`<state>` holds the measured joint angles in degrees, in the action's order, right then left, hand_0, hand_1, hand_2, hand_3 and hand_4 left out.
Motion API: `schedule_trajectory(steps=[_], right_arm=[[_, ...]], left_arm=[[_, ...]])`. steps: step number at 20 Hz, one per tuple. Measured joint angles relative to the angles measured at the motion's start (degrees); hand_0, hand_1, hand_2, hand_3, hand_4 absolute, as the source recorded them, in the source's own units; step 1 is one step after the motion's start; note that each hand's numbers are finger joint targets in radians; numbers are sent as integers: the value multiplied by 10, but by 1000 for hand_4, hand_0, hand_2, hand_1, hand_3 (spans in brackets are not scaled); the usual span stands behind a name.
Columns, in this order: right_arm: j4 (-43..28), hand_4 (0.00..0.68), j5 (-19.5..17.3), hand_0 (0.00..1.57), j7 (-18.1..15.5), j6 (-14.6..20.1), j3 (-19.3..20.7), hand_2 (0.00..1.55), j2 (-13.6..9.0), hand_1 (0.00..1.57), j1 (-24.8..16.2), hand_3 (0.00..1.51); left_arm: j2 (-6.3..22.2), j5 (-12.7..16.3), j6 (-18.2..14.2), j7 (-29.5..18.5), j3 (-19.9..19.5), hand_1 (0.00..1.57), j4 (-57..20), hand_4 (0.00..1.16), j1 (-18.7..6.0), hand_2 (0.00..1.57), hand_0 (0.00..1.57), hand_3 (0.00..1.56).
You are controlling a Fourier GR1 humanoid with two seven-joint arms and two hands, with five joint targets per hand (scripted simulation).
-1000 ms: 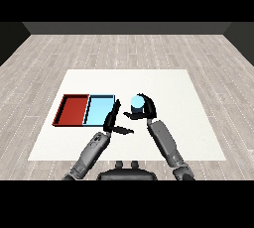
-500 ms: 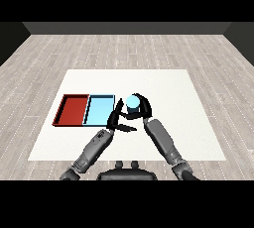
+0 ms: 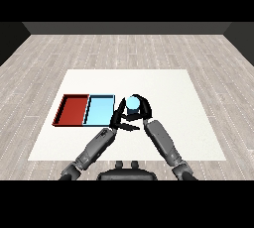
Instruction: Pick the blue can and put it in the blue box
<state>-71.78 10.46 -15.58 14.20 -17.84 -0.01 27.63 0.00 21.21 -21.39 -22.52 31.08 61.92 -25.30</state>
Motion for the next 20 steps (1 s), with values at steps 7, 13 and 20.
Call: schedule_trajectory(steps=[7,13,20], right_arm=[[-5,551,18,1428,-6,27,-37,1461,0,1428,0,1376],[-10,518,20,1442,10,27,-44,1459,-1,1442,9,1369],[5,515,30,1434,3,50,-70,1447,-5,1434,26,1349]], left_arm=[[0,-10,-8,23,-4,0,3,0,-12,0,0,0],[2,29,-36,11,26,0,-24,0,-47,0,0,0],[8,48,-41,-5,37,0,-51,0,-66,0,0,0]])
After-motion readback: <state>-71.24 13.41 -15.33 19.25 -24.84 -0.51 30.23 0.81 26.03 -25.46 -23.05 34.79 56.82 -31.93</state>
